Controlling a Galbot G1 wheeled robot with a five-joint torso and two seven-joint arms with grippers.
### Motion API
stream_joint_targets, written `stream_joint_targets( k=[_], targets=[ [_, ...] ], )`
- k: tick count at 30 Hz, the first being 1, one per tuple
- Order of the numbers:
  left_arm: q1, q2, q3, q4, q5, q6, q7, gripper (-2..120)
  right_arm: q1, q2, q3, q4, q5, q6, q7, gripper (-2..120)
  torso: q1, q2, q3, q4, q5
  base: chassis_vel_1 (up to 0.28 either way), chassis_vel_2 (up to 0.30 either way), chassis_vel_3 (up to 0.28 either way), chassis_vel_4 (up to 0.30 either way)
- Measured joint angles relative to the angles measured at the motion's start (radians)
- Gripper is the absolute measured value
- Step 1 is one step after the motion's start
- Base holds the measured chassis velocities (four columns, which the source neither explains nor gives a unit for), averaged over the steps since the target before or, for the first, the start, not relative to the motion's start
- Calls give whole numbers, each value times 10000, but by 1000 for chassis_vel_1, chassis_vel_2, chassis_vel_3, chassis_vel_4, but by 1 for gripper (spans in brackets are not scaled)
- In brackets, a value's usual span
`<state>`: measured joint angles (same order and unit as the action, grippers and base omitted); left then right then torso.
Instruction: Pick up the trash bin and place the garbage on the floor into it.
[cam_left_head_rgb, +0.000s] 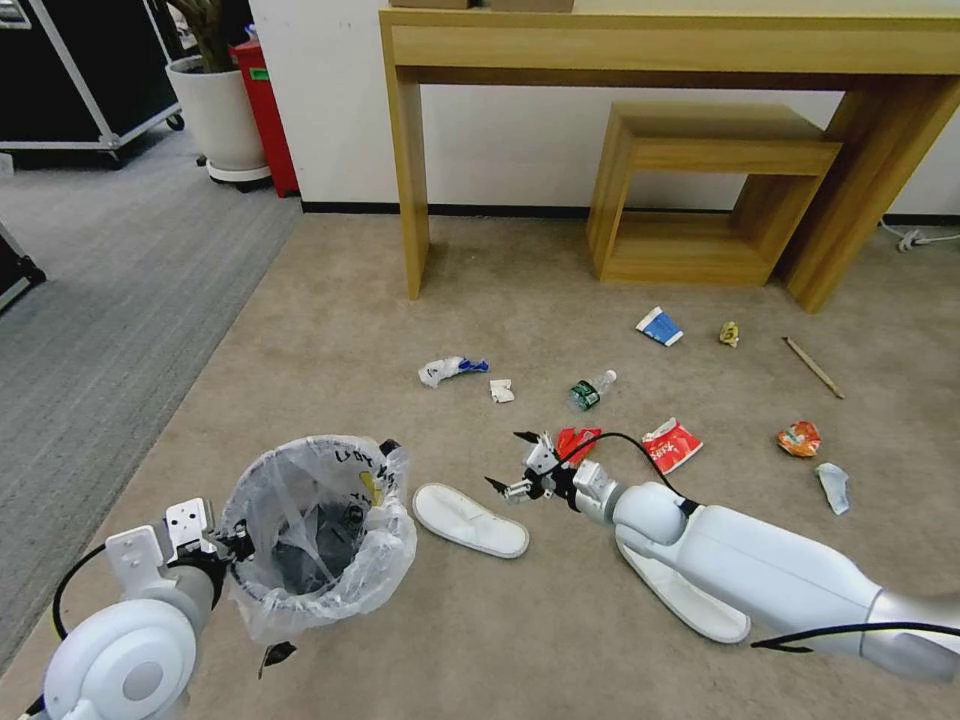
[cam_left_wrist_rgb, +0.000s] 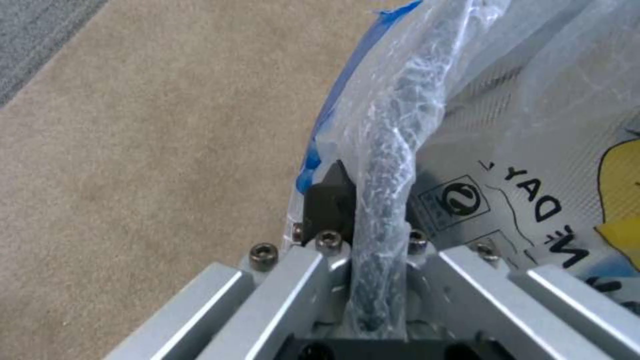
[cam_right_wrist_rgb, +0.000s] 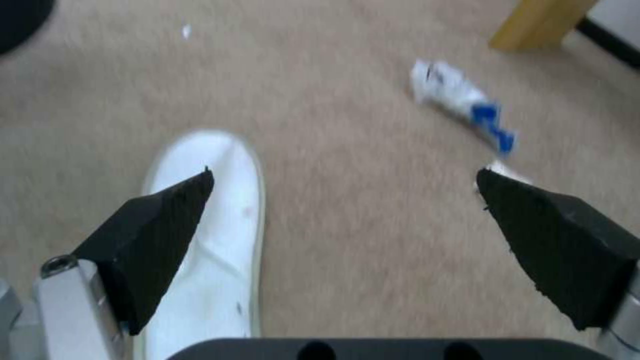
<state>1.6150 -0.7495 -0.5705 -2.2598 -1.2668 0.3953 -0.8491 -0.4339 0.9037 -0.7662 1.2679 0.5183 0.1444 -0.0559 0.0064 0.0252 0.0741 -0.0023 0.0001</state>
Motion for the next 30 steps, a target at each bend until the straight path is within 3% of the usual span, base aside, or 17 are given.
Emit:
stream_joint_targets(
  k=[9, 18, 30],
  targets=[
    [-16, -19, 199, 105, 151, -22, 11, 0, -567, 836, 314, -1602, -334, 242, -215, 100, 0, 0, 0, 0, -1, 0, 0, 0, 0],
    [29, -87, 317, 166, 328, -38, 14, 0, -650, 1491, 283, -2126, -346, 311, -246, 100, 0, 0, 0, 1, -2, 0, 0, 0, 0],
    [93, -249, 369, 222, 461, -69, 54, 0, -449, 2903, 237, -3189, -453, 600, -300, 100, 0, 0, 0, 4, 0, 0, 0, 0, 0]
  ],
)
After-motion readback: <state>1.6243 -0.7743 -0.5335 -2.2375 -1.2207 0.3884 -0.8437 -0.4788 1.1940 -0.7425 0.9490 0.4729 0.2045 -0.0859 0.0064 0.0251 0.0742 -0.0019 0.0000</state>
